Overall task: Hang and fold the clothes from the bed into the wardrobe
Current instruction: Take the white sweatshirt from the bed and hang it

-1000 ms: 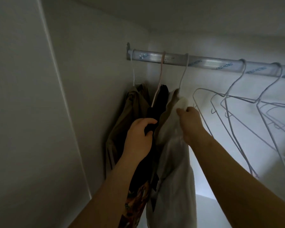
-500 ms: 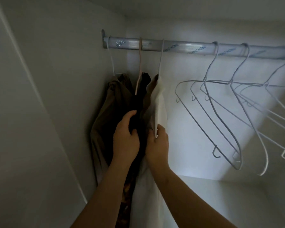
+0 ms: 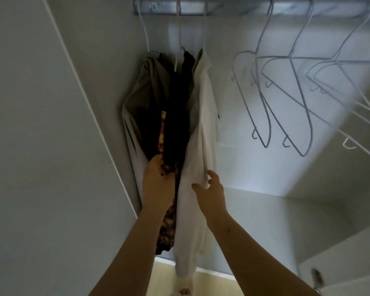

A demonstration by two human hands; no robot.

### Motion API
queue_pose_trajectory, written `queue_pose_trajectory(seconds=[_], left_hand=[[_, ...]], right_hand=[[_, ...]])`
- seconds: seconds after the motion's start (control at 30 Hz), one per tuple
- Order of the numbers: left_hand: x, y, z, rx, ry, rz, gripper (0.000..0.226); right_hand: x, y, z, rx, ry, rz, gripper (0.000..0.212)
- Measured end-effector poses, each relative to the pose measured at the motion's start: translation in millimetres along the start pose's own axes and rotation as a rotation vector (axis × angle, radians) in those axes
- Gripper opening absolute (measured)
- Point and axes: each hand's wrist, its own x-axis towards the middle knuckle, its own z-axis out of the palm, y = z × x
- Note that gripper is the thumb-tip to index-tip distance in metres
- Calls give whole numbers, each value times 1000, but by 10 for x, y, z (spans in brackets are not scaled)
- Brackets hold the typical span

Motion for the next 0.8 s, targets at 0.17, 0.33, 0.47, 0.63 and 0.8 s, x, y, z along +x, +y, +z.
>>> queue_pose_trajectory(seconds=[0.17, 0.33, 0.47, 0.63, 0.8], left_hand=[[-787, -278, -26, 61, -205, -301, 30], [-1359, -427, -107, 30, -400, -460, 19], [-1720, -559, -152, 80, -576, -444, 21], [-2178, -759, -339, 176, -768, -391, 17], [-2830, -940, -667, 197, -936, -417, 19]], right_hand=[[-560, 512, -100, 56, 2, 115, 55], [-1165, 951, -170, 46, 9, 213, 45], [-1684, 1240, -218, 105, 81, 285, 36], [-2404, 1621, -116, 159, 253, 409, 26], [-3355, 1916, 160, 321, 409, 542, 12]])
